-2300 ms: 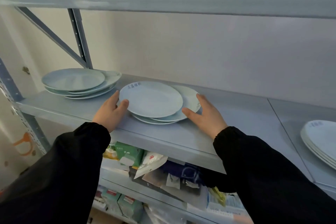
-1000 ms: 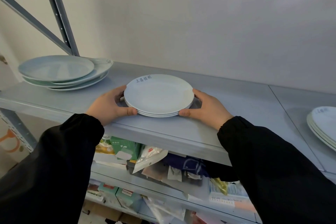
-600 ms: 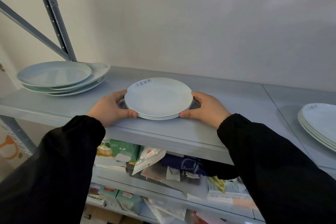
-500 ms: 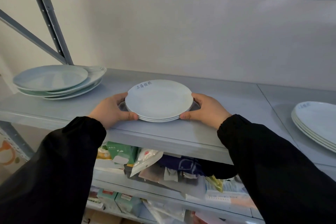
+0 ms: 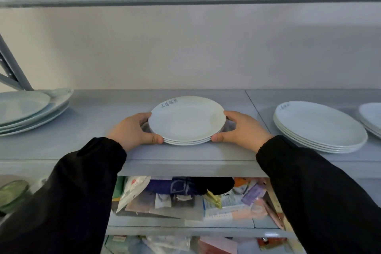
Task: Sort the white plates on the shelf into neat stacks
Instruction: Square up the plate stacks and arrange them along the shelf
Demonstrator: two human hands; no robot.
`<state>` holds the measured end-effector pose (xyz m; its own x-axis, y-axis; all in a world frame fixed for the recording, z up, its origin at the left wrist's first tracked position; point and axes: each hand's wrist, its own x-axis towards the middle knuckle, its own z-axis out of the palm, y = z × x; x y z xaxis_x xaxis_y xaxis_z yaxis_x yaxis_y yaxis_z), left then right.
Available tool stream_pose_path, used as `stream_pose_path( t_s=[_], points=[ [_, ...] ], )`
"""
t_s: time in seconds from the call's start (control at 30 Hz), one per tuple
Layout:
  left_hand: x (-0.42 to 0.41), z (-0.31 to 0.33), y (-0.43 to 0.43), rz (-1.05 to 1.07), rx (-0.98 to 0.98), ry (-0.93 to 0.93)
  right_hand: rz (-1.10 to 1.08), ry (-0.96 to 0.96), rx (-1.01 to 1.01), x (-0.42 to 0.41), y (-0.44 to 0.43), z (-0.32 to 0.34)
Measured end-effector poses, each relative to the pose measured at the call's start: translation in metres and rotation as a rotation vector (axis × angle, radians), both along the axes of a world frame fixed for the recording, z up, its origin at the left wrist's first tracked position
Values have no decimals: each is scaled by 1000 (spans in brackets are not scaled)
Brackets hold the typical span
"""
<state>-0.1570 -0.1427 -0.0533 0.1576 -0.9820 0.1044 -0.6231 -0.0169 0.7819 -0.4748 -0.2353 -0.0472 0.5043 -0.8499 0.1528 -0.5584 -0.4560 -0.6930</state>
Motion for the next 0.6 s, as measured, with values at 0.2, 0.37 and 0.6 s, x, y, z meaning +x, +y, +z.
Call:
stream_pose_path(
  t_s=[0.2,0.37,0.6],
  points=[
    [-48,0,-11,-27,-1,-75,-82,72,-36,-53,13,0],
    [-75,-3,-11,-30,-33,-102,-85,101,-88,-78,25,-1],
    [-74,-11,-8,-25,-73,-130,-107,67,-102,-87,29,-5]
  ],
)
